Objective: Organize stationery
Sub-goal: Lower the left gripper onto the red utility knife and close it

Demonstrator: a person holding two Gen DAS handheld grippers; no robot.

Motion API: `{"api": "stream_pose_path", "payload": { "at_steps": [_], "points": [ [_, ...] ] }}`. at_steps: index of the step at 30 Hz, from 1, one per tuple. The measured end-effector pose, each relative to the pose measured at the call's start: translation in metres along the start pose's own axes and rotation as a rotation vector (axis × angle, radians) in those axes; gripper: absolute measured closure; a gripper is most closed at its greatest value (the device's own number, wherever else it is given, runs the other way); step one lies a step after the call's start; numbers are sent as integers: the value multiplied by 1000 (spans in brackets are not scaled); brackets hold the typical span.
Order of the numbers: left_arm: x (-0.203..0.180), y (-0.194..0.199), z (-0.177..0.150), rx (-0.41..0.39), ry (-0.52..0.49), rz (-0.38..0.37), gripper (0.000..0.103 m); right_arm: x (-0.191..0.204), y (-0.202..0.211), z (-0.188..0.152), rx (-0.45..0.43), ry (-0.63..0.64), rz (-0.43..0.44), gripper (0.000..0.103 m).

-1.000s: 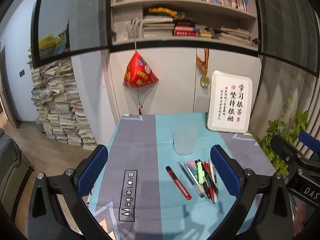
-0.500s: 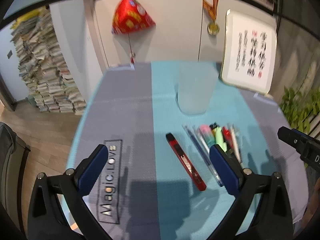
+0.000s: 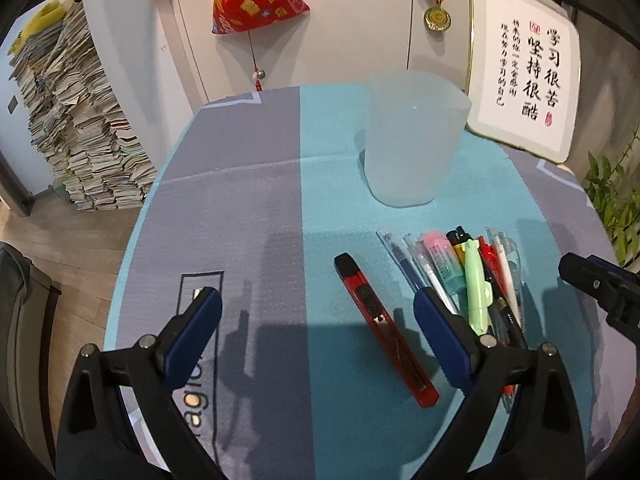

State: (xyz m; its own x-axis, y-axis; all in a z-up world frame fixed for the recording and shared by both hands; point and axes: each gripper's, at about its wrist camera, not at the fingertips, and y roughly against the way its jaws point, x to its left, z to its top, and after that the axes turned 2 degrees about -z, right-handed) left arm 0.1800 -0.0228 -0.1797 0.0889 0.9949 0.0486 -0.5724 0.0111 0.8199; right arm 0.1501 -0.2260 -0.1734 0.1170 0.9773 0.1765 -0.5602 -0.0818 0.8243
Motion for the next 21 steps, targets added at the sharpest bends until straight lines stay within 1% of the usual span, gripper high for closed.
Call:
{"api": "stream_pose_path", "payload": {
  "at_steps": [1, 4, 5, 6, 8, 9, 10, 13, 14, 15, 16, 17, 18, 21],
  "points": [
    [-2, -4, 1, 8, -8, 5, 10, 0, -2, 0, 4, 2, -3, 52],
    [-6, -17, 2, 40, -18, 5, 19, 1, -7, 1, 19, 2, -5, 52],
    [-6, -21, 2, 56, -16, 1, 23, 1, -7, 2, 22, 1, -5, 52],
    [-6, -25, 2, 67, -13, -5, 27, 2, -5, 1, 20, 2, -7, 52],
    [-6, -31, 1, 87, -8, -11, 31, 3, 0, 0, 10, 6, -12, 52],
    [-6, -33, 0, 94, -7, -14, 34, 2, 1, -1, 7, 5, -12, 52],
    [-7, -38, -1, 105, -8, -18, 36, 1, 4, -3, 1, 3, -9, 52],
    [-5, -41, 3, 105, 3, -35, 38, -3, 10, -6, -3, -9, -10, 52],
    [-5, -40, 3, 108, 4, -39, 40, -4, 13, -7, -5, -14, -9, 52],
    [-4, -40, 4, 109, 5, -50, 50, -5, 15, -9, -7, -17, -8, 52],
    [-5, -40, 5, 106, 6, -71, 56, -6, 18, -11, -11, -18, -7, 52],
    [-5, -40, 6, 104, 7, -92, 69, -7, 21, -13, -16, -18, -8, 52],
    [-8, -38, 5, 103, -2, -87, 79, -7, 23, -14, -18, -19, -8, 52],
    [-11, -35, 1, 110, -22, -90, 90, -12, 29, -20, -20, -23, -9, 52]
  ]
}}
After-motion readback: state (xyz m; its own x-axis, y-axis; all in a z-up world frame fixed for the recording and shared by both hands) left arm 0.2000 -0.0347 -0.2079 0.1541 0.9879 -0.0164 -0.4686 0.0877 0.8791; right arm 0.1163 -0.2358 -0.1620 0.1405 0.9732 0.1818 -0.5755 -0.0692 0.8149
